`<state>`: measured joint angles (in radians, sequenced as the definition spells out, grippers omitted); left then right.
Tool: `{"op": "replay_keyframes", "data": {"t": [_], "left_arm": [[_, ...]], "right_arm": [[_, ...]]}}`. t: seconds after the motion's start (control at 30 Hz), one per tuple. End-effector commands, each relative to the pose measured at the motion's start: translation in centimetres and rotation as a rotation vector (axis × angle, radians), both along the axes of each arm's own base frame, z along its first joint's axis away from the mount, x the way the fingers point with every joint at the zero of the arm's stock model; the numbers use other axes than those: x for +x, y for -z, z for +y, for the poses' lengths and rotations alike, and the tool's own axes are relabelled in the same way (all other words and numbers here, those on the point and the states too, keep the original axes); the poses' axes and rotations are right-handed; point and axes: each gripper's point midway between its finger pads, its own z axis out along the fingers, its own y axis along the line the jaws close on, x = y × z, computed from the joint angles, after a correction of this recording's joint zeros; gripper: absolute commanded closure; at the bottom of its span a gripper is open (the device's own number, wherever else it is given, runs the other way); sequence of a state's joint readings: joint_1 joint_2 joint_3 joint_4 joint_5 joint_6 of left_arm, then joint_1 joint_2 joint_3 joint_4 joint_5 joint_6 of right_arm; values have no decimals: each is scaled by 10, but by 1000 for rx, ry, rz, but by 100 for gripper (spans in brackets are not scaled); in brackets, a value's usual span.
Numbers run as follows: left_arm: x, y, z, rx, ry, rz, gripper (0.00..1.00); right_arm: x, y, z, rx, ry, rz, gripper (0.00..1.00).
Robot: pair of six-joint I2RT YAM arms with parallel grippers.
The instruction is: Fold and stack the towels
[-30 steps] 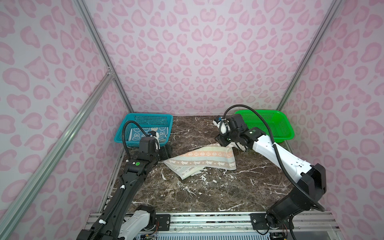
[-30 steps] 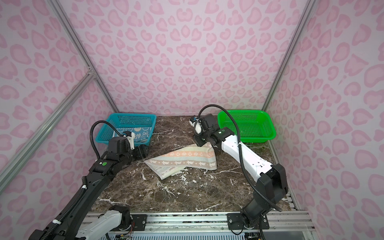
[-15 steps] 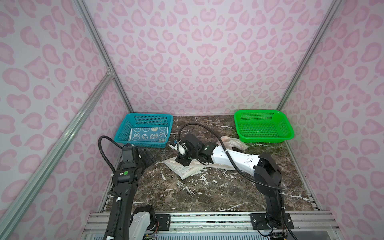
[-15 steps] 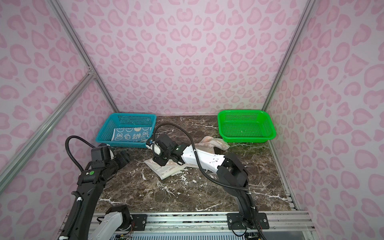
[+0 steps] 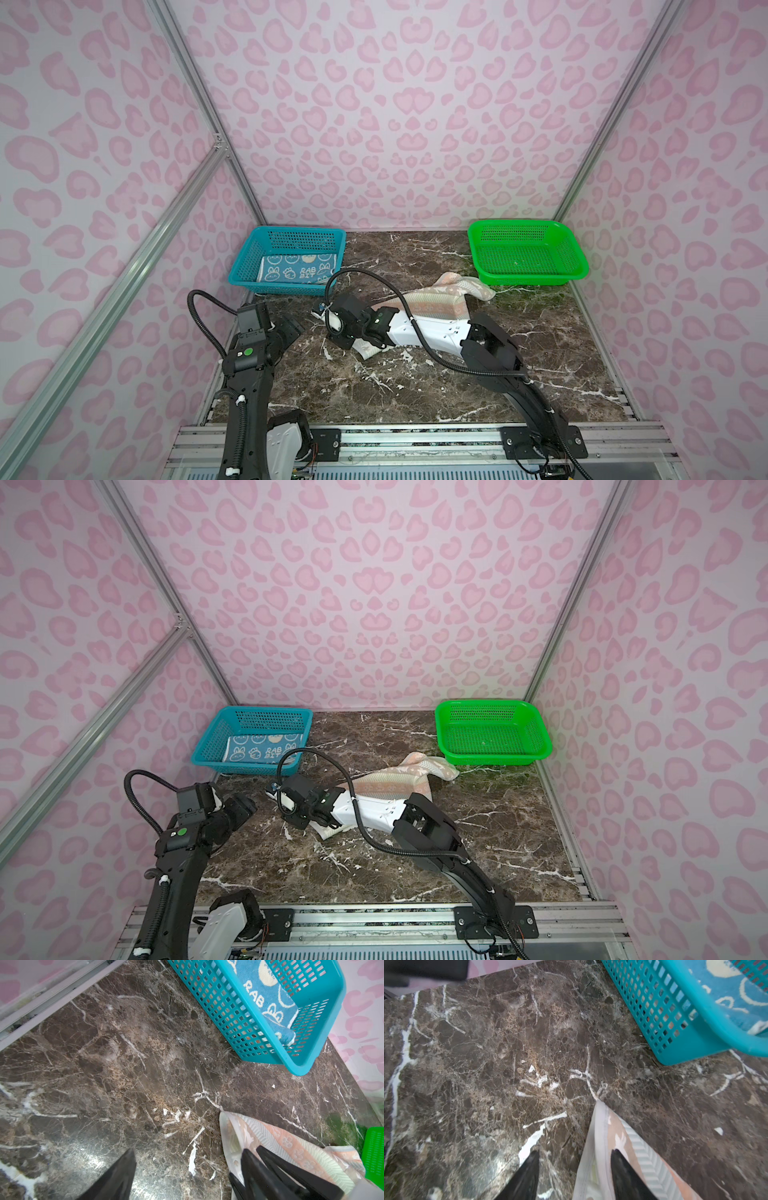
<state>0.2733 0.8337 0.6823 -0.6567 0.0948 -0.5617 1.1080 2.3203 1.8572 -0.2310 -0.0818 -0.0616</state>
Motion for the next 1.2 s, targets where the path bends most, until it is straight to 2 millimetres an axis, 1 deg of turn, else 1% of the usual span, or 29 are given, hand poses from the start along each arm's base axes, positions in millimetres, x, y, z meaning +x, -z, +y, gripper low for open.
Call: {"op": "replay_keyframes", "data": {"t": [0.0, 0.07, 0.17, 0.23, 0.3, 0.37, 0.4, 0.5, 0.53, 0.6, 0.67, 0.7, 0.77, 0.8, 0.87, 0.93, 1.0, 1.07, 1.17], "left_arm": [[2, -2, 0, -7, -10, -21, 19], [1, -1, 0, -8, -10, -20, 19], [0, 0, -1, -13, -8, -20, 19], [0, 0, -1, -15, -9, -18, 19], [0, 1, -2, -15, -6, -19, 19], [0, 1, -2, -14, -2, -20, 19], [1, 0, -2, -15, 2, -22, 19], [3, -2, -6, -22, 24, -38, 19], [4, -3, -8, -28, 39, -45, 19], [11, -7, -18, -54, 101, -82, 19], [19, -15, -33, -93, 186, -138, 20], [22, -18, -38, -106, 218, -160, 20], [27, -24, -50, -117, 295, -202, 20], [29, -28, -56, -115, 329, -219, 20], [33, -35, -68, -119, 398, -254, 20], [38, -44, -85, -121, 473, -282, 20], [43, -53, -103, -98, 555, -296, 20], [48, -58, -127, -65, 662, -298, 20], [54, -60, -157, -36, 790, -299, 20]], "right_arm": [[14, 22, -6, -58, 85, -12, 50], [23, 29, -8, -84, 128, -24, 55], [30, 38, -10, -119, 164, -34, 63], [34, 38, -10, -119, 166, -32, 71], [35, 34, -9, -107, 163, -30, 83], [38, 24, -10, -80, 165, -24, 96], [40, 21, -11, -68, 167, -16, 100], [46, -1, -16, -15, 173, 13, 100], [48, -11, -20, 7, 175, 20, 100], [50, -36, -28, 59, 165, 26, 100], [53, -67, -42, 100, 158, 29, 100], [55, -79, -50, 108, 155, 33, 100], [60, -106, -73, 121, 158, 48, 100], [62, -114, -84, 120, 159, 55, 100], [65, -138, -108, 132, 146, 69, 100], [65, -154, -130, 132, 140, 69, 100], [63, -165, -150, 123, 134, 49, 100], [62, -171, -168, 111, 146, 28, 100], [64, -177, -199, 97, 190, 16, 100]]}}
